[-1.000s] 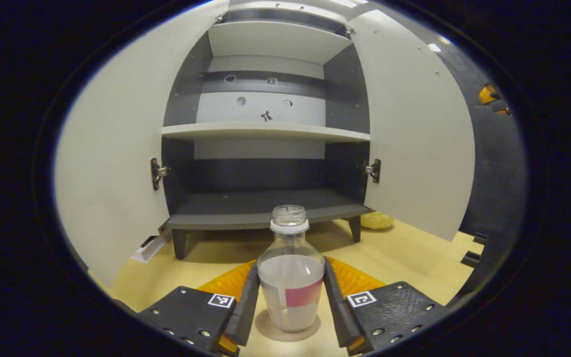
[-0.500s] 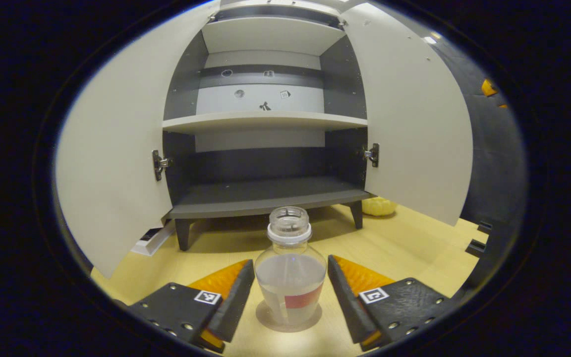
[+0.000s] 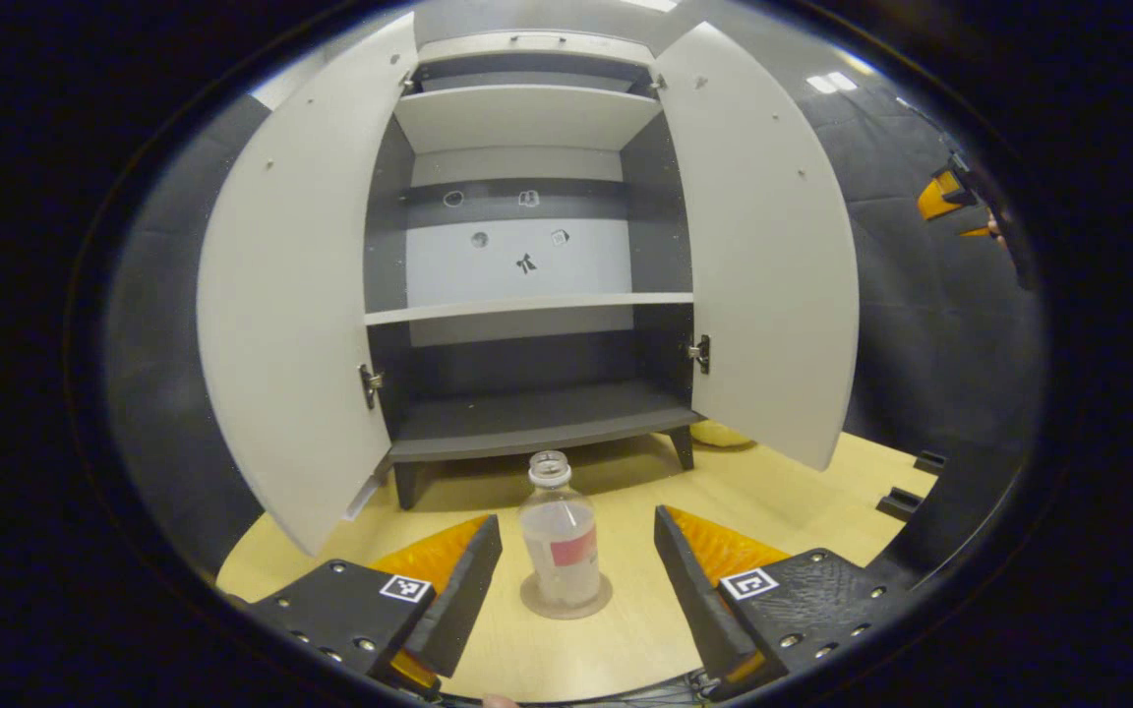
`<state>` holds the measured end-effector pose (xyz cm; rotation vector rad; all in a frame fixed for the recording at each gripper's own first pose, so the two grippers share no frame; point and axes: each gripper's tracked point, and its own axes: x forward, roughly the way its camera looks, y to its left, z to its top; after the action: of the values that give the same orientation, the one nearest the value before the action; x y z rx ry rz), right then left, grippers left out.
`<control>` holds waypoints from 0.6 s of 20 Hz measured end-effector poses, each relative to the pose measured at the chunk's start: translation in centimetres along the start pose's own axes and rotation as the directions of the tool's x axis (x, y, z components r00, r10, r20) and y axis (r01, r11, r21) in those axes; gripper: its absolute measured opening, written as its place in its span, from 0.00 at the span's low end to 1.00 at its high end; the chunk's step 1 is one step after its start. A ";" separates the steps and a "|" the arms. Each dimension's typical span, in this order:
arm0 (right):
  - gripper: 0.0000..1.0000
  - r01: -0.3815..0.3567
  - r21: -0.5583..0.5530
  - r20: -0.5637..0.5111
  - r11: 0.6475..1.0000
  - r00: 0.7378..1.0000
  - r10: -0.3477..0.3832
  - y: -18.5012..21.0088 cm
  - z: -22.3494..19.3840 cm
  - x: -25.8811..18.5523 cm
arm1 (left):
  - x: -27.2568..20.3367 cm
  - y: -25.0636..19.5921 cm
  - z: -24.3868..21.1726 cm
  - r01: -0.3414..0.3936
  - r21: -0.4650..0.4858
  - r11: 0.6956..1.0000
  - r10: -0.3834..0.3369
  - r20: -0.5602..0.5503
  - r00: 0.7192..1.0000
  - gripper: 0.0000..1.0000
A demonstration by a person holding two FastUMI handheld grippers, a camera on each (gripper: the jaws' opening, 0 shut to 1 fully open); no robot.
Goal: Grasp the bottle in the cabinet with the left hand and place it on the coaster, then close the right door with the right hand and the left door with the left hand.
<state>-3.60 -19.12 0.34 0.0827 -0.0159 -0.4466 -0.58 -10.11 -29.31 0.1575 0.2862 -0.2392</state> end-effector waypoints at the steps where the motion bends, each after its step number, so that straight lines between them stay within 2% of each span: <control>1: 0.97 -0.016 0.003 0.005 1.000 1.000 0.016 0.6 0.2 0.1 | -1.5 0.3 0.8 -0.009 -0.018 1.000 0.009 -0.002 1.000 0.90; 4: 0.96 -0.061 0.019 0.041 0.998 0.997 0.060 2.2 1.8 0.5 | -6.3 1.5 4.2 -0.037 -0.057 0.998 0.038 0.024 0.999 0.91; 7: 0.96 -0.111 0.020 0.073 0.994 0.991 0.109 3.3 3.1 1.6 | -8.7 3.4 7.8 -0.076 -0.077 0.994 0.079 0.042 0.996 0.90; 10: 0.97 -0.152 0.028 0.094 0.988 0.984 0.149 3.7 4.2 3.4 | -11.4 6.1 12.1 -0.180 -0.079 0.980 0.186 0.082 0.979 0.91; 12: 0.95 -0.176 0.031 0.100 0.984 0.980 0.172 4.0 5.1 4.4 | -13.0 7.8 15.5 -0.279 -0.063 0.958 0.285 0.125 0.950 0.91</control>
<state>1.86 -17.83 5.74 0.0979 -0.1272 -0.2750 -6.71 -2.78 -9.86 0.1358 0.1334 0.0413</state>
